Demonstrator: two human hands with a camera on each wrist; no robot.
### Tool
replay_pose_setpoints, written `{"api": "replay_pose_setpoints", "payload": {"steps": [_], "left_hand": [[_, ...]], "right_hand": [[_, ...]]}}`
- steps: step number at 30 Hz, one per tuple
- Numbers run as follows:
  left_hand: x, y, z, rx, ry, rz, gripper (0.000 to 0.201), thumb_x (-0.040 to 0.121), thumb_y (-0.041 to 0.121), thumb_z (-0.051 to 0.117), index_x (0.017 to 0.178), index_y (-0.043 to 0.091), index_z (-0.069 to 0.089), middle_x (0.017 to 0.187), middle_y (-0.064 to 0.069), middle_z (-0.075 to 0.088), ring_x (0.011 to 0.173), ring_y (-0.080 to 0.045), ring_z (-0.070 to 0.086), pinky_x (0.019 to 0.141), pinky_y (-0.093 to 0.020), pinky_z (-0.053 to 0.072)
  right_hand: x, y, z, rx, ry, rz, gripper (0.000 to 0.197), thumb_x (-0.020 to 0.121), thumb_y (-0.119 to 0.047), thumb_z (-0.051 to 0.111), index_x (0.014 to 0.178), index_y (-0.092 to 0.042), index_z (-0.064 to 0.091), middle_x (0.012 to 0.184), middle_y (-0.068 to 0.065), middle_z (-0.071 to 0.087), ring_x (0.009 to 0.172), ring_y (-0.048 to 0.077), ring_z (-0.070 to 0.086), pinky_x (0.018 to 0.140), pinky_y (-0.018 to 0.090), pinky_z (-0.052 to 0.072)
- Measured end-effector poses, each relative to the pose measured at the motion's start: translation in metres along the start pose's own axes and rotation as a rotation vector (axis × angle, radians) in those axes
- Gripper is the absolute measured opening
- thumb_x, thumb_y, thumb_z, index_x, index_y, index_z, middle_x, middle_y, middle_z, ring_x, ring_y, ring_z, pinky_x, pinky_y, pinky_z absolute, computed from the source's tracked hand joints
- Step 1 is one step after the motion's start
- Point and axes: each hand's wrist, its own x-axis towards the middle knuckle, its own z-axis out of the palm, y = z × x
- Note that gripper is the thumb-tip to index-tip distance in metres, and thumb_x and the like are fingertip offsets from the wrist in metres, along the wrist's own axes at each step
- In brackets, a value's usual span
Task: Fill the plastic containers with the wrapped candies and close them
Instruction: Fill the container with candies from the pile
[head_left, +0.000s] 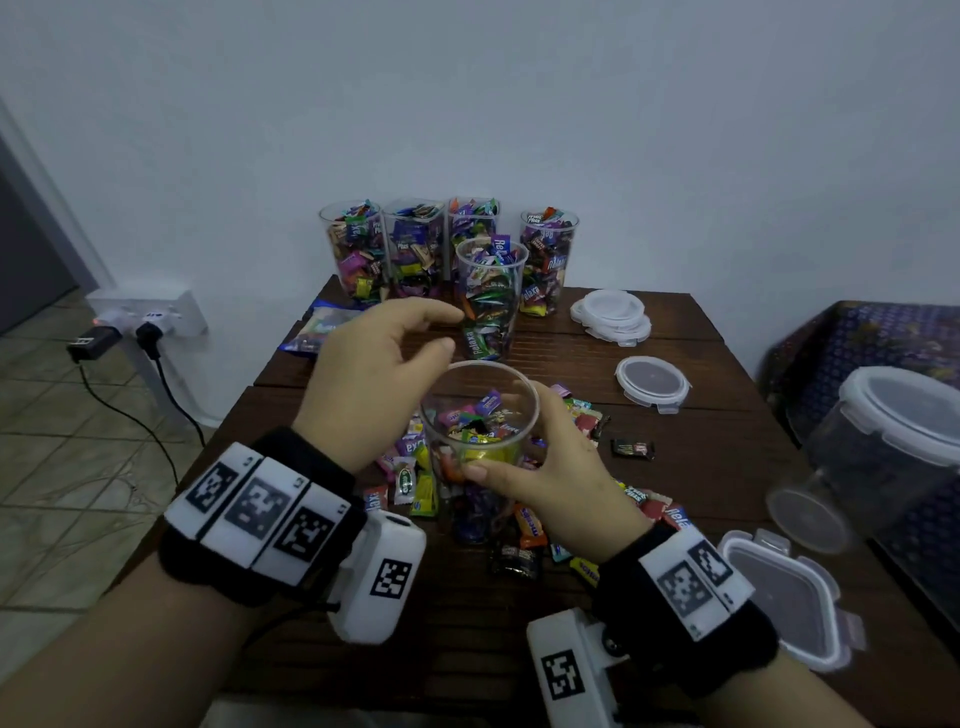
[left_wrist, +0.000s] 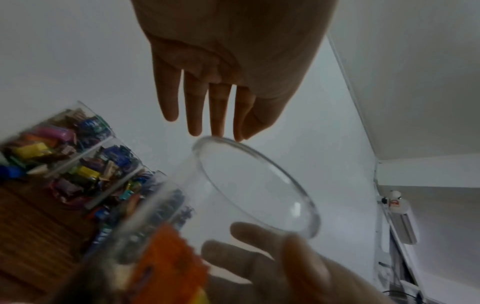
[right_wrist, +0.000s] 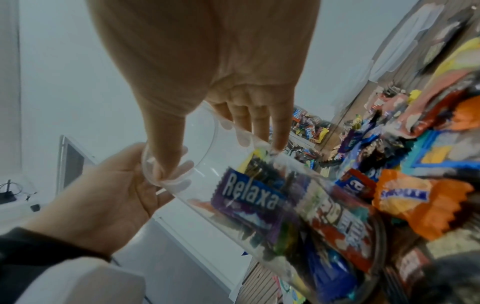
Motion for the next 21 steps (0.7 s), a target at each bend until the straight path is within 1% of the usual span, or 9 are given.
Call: {"api": "replay_pose_setpoints", "payload": {"steps": [2,4,6,8,11,14,16,19,21], "left_hand": [[0.003,-0.009,-0.005,0.075,-0.015,-0.051,0.024,0.09,0.018,0.059,0.111,0.03,0.064,0.101,0.017,0.056,0.094,-0.001,0.054,0.081,-0.015,0.039],[0.006,-0.019,-0.008,0.186,-0.076,-0.1,0.029,0.091,0.019,0.058,0.119,0.029,0.062,0.104,0.014,0.053,0.094,-0.009,0.053,0.082,-0.024,0.038],[0.009,-0.031,-0.011,0.298,-0.177,-0.128,0.036,0.091,0.022,0.058,0.126,0.029,0.057,0.119,0.008,0.055,0.102,-0.014,0.053,0.086,-0.028,0.04],[0.012,-0.043,-0.011,0.393,-0.304,-0.153,0.043,0.091,0.026,0.059,0.133,0.029,0.05,0.137,0.006,0.049,0.118,-0.014,0.049,0.096,-0.03,0.039],[0.021,-0.065,-0.005,0.528,-0.501,-0.213,0.054,0.09,0.036,0.06,0.14,0.03,0.041,0.145,0.004,0.042,0.129,-0.016,0.043,0.104,-0.033,0.038],[0.03,-0.074,0.006,0.66,-0.694,-0.217,0.062,0.086,0.048,0.059,0.142,0.033,0.037,0.143,0.003,0.043,0.126,-0.018,0.045,0.102,-0.039,0.041],[0.036,-0.072,0.015,0.735,-0.802,-0.182,0.062,0.089,0.047,0.056,0.144,0.031,0.033,0.144,0.0,0.041,0.126,-0.018,0.044,0.104,-0.037,0.04],[0.047,-0.069,0.03,0.747,-0.865,-0.15,0.061,0.095,0.042,0.049,0.148,0.022,0.027,0.148,-0.001,0.034,0.132,-0.017,0.037,0.106,-0.029,0.034],[0.055,-0.074,0.041,0.718,-0.907,-0.145,0.072,0.084,0.058,0.05,0.146,0.027,0.032,0.143,-0.001,0.041,0.13,-0.019,0.041,0.106,-0.038,0.038]], "right_hand": [[0.001,-0.003,-0.008,-0.122,-0.096,0.05,0.07,0.076,-0.024,0.077,0.127,-0.041,0.032,0.119,-0.029,0.047,0.106,-0.021,0.045,0.085,0.001,0.038],[0.005,-0.003,-0.02,-0.285,-0.248,0.105,0.075,0.076,-0.027,0.078,0.127,-0.046,0.027,0.122,-0.03,0.041,0.108,-0.017,0.041,0.095,0.008,0.035],[0.01,0.0,-0.034,-0.482,-0.386,0.149,0.081,0.072,-0.039,0.079,0.137,-0.039,0.03,0.137,-0.019,0.036,0.126,-0.002,0.033,0.109,0.025,0.029],[0.017,0.005,-0.047,-0.64,-0.439,0.181,0.094,0.07,-0.049,0.077,0.147,-0.03,0.025,0.15,-0.008,0.028,0.137,0.009,0.024,0.114,0.036,0.025],[0.03,0.006,-0.063,-0.769,-0.414,0.263,0.088,0.079,-0.046,0.069,0.149,-0.023,0.022,0.153,-0.001,0.024,0.139,0.016,0.023,0.113,0.032,0.024],[0.047,0.009,-0.074,-0.88,-0.402,0.357,0.083,0.085,-0.045,0.063,0.15,-0.021,0.018,0.154,0.002,0.02,0.138,0.02,0.027,0.11,0.031,0.027],[0.059,0.015,-0.077,-0.947,-0.421,0.418,0.084,0.085,-0.047,0.062,0.15,-0.021,0.015,0.156,0.003,0.018,0.139,0.023,0.026,0.11,0.034,0.028],[0.076,0.024,-0.08,-1.006,-0.453,0.504,0.091,0.083,-0.05,0.062,0.151,-0.022,0.008,0.158,0.005,0.011,0.142,0.025,0.021,0.113,0.038,0.026],[0.085,0.029,-0.079,-1.038,-0.469,0.552,0.095,0.083,-0.052,0.062,0.152,-0.022,0.004,0.159,0.005,0.008,0.143,0.025,0.019,0.114,0.04,0.025]]}}
